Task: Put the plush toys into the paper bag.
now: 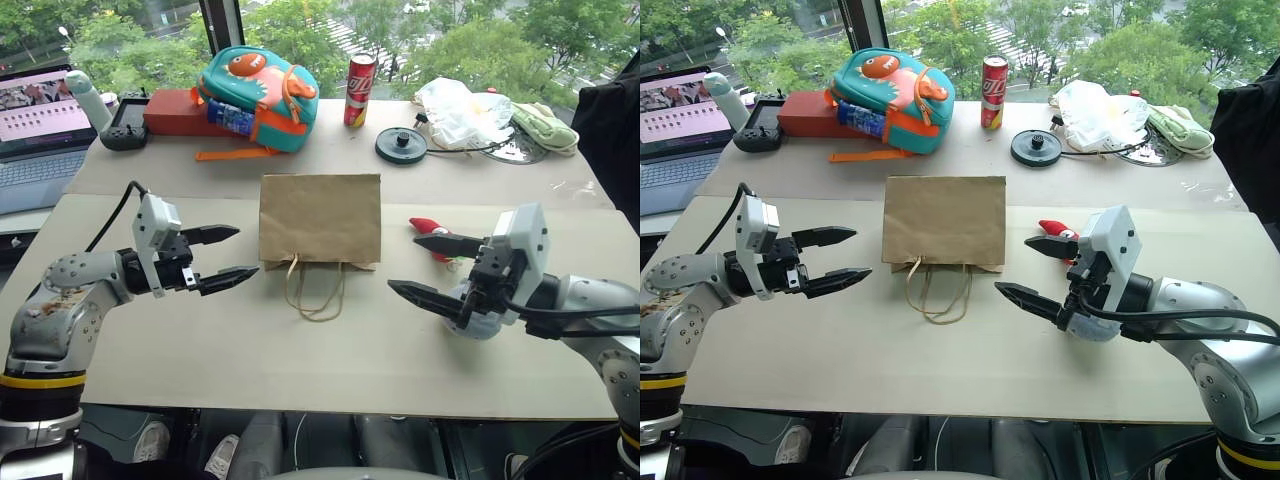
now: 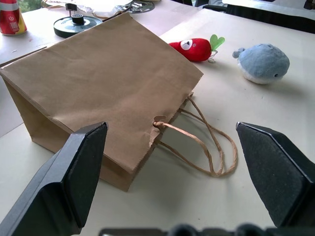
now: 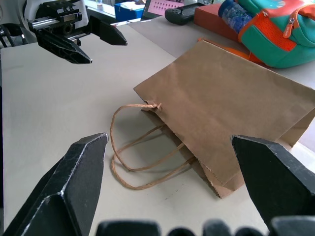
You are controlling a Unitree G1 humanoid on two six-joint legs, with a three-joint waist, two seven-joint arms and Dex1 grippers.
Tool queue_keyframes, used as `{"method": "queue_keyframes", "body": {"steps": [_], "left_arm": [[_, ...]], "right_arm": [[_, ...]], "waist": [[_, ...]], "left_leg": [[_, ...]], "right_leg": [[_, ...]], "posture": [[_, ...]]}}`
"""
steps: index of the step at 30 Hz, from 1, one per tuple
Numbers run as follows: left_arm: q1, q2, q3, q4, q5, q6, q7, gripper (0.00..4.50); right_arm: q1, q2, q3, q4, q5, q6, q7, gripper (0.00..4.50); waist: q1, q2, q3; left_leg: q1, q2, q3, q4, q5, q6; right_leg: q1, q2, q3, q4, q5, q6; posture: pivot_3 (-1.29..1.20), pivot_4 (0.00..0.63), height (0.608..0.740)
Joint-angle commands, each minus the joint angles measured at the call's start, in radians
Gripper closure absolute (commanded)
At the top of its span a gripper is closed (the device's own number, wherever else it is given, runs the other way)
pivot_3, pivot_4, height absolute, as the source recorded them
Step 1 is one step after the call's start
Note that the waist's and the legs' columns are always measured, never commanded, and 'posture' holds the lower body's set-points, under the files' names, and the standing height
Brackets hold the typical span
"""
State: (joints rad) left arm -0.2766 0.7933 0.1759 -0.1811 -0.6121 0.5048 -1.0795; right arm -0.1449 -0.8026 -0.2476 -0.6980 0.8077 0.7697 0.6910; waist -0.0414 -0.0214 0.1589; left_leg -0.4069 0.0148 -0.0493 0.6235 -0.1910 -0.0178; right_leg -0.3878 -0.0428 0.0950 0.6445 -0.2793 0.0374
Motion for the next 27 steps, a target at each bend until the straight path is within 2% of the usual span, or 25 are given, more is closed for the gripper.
{"method": "queue_keyframes", "body": {"steps": [1, 4, 5, 7, 11, 14, 17, 21, 27], "left_arm": [[-0.025, 0.010, 0.021, -0.003, -0.004, -0.005, 0.002, 0.00], [-0.030, 0.021, -0.001, 0.010, 0.033, -0.042, -0.015, 0.00], [-0.030, 0.025, -0.025, 0.028, 0.084, -0.115, -0.036, 0.00], [-0.043, 0.025, -0.097, 0.114, 0.265, -0.412, -0.069, 0.00], [-0.144, -0.027, -0.205, 0.316, 0.460, -0.839, -0.081, 0.00], [-0.259, -0.083, -0.287, 0.528, 0.627, -1.208, -0.012, 0.00], [-0.346, -0.126, -0.334, 0.700, 0.740, -1.450, 0.075, 0.00], [-0.418, -0.190, -0.386, 0.881, 0.809, -1.616, 0.163, 0.00], [-0.497, -0.264, -0.428, 1.036, 0.919, -1.712, 0.316, 0.00]], "right_arm": [[-0.013, 0.007, -0.011, -0.020, 0.005, -0.030, -0.009, 0.06], [-0.010, 0.015, -0.002, -0.023, 0.004, -0.030, -0.016, 0.06], [-0.011, 0.017, -0.001, -0.024, 0.004, -0.028, -0.019, 0.06], [-0.014, 0.020, 0.001, -0.027, 0.008, -0.023, -0.026, 0.06], [-0.010, 0.020, -0.002, -0.046, 0.016, -0.012, -0.049, 0.06], [0.009, 0.019, -0.018, -0.071, 0.025, -0.005, -0.073, 0.06], [0.028, 0.018, -0.029, -0.092, 0.025, -0.001, -0.095, 0.06], [0.051, 0.020, -0.043, -0.123, 0.035, 0.001, -0.129, 0.06], [0.079, 0.013, -0.069, -0.161, 0.058, 0.005, -0.186, 0.06]], "waist": [[0.000, 0.000, 0.000], [0.000, 0.000, 0.000], [0.000, 0.000, 0.000], [0.001, 0.000, 0.000], [0.008, 0.000, 0.000], [0.023, 0.000, 0.000], [0.029, 0.000, 0.000], [0.027, 0.000, 0.000], [0.025, 0.000, 0.000]], "left_leg": [[0.000, 0.000, 0.000, 0.000, 0.000, 0.000], [0.000, 0.000, 0.000, 0.000, 0.000, 0.000], [0.000, 0.000, 0.000, 0.000, 0.000, 0.000], [0.000, 0.000, 0.000, 0.000, 0.000, 0.000], [0.001, 0.000, 0.001, 0.000, 0.000, 0.000], [0.000, -0.001, 0.001, 0.001, 0.000, 0.000], [-0.002, -0.001, 0.000, 0.001, 0.000, 0.000], [-0.003, -0.001, 0.000, 0.002, 0.000, 0.001], [-0.002, -0.002, -0.001, 0.003, 0.000, 0.001]], "right_leg": [[0.000, 0.000, 0.000, 0.000, 0.000, 0.000], [0.000, 0.000, 0.000, 0.000, 0.000, 0.000], [0.000, 0.000, 0.000, 0.000, 0.000, 0.000], [0.000, 0.000, 0.000, 0.000, 0.000, 0.000], [0.000, 0.000, 0.000, 0.000, 0.002, -0.003], [0.000, 0.000, 0.000, -0.001, 0.002, -0.003], [0.000, 0.000, 0.000, -0.002, 0.002, -0.003], [0.000, -0.001, 0.000, -0.002, 0.002, -0.003], [0.000, 0.000, -0.001, 0.001, 0.002, -0.002]], "posture": [[0.00, 0.150, 0.739], [0.00, 0.150, 0.739], [0.00, 0.150, 0.739], [0.00, 0.150, 0.739], [0.00, 0.150, 0.739], [0.00, 0.150, 0.739], [0.00, 0.150, 0.739], [0.00, 0.150, 0.739], [0.00, 0.150, 0.739]]}}
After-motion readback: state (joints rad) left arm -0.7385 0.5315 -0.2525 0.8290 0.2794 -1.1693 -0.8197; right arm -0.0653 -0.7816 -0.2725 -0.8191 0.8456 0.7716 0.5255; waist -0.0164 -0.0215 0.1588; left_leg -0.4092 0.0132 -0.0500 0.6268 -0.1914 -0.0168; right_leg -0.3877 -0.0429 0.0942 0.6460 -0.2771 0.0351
